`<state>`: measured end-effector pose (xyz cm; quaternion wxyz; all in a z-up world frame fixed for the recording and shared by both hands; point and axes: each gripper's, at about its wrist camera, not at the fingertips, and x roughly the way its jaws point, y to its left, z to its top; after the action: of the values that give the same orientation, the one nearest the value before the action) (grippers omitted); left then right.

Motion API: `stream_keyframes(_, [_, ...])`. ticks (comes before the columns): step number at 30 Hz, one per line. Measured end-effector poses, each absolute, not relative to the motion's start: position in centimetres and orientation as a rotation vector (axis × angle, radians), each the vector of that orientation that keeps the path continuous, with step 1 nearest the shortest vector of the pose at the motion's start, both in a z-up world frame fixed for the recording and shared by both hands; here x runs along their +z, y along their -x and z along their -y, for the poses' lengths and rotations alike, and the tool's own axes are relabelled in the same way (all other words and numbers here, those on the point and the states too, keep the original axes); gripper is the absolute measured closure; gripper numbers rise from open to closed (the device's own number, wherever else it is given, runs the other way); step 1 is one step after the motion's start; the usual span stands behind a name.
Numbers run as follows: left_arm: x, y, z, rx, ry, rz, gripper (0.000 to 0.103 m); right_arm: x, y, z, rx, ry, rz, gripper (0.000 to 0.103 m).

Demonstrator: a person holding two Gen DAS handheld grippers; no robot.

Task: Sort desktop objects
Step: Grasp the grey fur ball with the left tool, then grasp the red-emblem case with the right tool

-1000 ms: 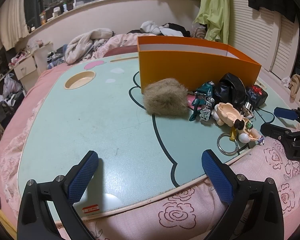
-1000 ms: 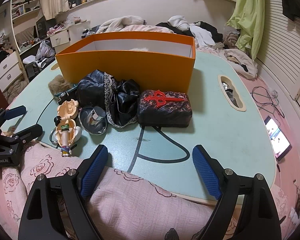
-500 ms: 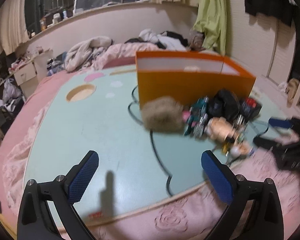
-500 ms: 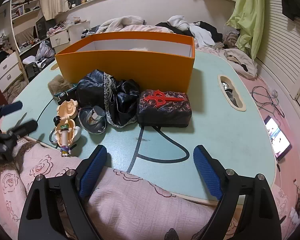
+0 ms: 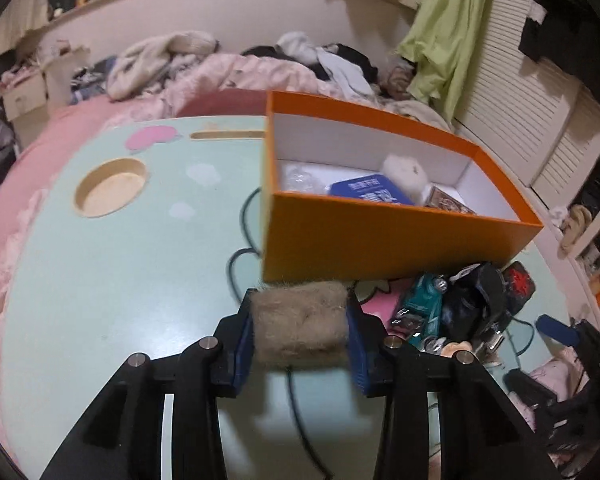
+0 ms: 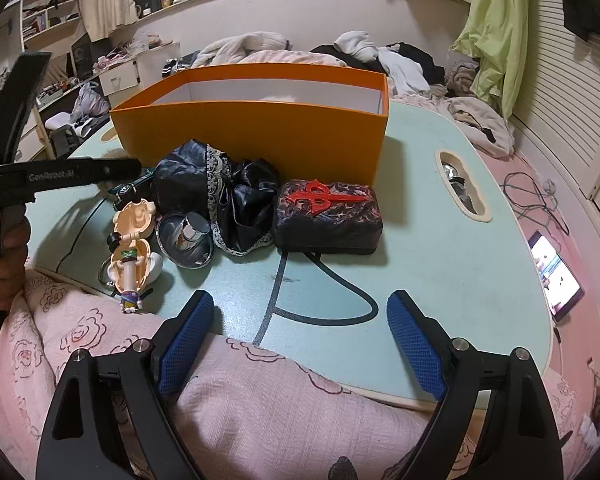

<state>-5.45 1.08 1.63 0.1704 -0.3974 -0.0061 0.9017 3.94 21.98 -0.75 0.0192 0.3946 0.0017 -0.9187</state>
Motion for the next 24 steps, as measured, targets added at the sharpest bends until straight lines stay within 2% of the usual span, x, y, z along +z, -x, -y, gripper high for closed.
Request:
stream_keyframes(6, [1.9, 2.2, -0.5, 2.670, 0.985, -0.048, 0.065, -0.1, -3.9, -24.5, -2.880, -1.154, 0.208, 0.015])
stream_keyframes(16, [2.2, 1.7, 0.4, 2.691, 0.958, -0.006, 0.065, 0.7, 0.3, -24.3, -2.968, -1.222, 0.138, 0.015])
stream_keyframes(17, [2.3, 1.7, 0.4, 2.691, 0.955, -0.007, 0.065, 0.5, 0.7, -24.5, -2.960, -1.239, 0.145, 0.019])
stream_keyframes(19, [2.3, 1.7, 0.4, 2.690, 0.950, -0.005, 0.065, -0.1, 1.0, -25.0, -2.903, -1.256, 0.187, 0.042])
stream_keyframes(24, [2.6, 1.3, 0.7, 2.700, 0.919, 0.004, 0.065, -0.1, -0.3, -25.5, -2.885, -1.200, 0.244, 0.042])
